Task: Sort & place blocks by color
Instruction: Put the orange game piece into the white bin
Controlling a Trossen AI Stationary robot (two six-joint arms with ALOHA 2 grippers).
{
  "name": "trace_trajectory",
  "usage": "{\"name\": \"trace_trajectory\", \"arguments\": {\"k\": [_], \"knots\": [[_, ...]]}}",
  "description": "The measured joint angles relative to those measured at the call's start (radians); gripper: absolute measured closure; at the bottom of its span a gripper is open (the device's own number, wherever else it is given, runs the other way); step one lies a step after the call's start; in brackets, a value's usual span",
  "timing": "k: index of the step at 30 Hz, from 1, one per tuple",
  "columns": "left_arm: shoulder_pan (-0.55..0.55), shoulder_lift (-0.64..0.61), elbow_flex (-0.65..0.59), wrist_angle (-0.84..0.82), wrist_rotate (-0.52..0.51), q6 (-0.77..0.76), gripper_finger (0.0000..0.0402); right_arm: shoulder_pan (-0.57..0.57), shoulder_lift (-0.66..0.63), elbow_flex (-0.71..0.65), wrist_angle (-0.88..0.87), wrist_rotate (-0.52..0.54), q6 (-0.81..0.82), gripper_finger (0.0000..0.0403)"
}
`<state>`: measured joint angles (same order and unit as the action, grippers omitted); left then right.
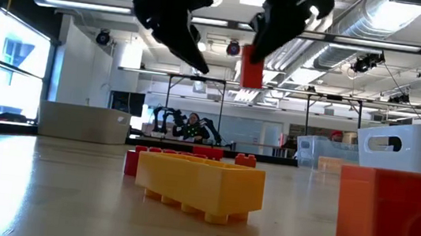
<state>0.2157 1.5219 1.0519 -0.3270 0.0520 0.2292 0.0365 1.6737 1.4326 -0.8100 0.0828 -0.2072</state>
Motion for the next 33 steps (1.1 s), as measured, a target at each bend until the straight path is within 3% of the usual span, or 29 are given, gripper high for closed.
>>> {"name": "trace_trajectory", "arguments": {"k": [7, 17, 27, 33], "knots": [[0.0, 0.0, 0.0, -0.075, -0.087, -0.018, 0.0179, 0.024, 0.0, 0.0, -0.203, 0.152, 0.235, 0.0332], [0.0, 0.0, 0.0, -0.096, -0.094, -0.018, 0.0179, 0.07, 0.0, -0.003, -0.48, 0.259, 0.535, 0.0332], [0.0, 0.0, 0.0, -0.096, -0.094, -0.017, 0.0179, 0.127, 0.0, -0.075, -0.753, 0.298, 0.82, 0.0332], [0.0, 0.0, 0.0, -0.095, -0.094, -0.017, 0.0179, 0.169, -0.01, -0.147, -0.759, 0.246, 0.89, 0.0332]]}}
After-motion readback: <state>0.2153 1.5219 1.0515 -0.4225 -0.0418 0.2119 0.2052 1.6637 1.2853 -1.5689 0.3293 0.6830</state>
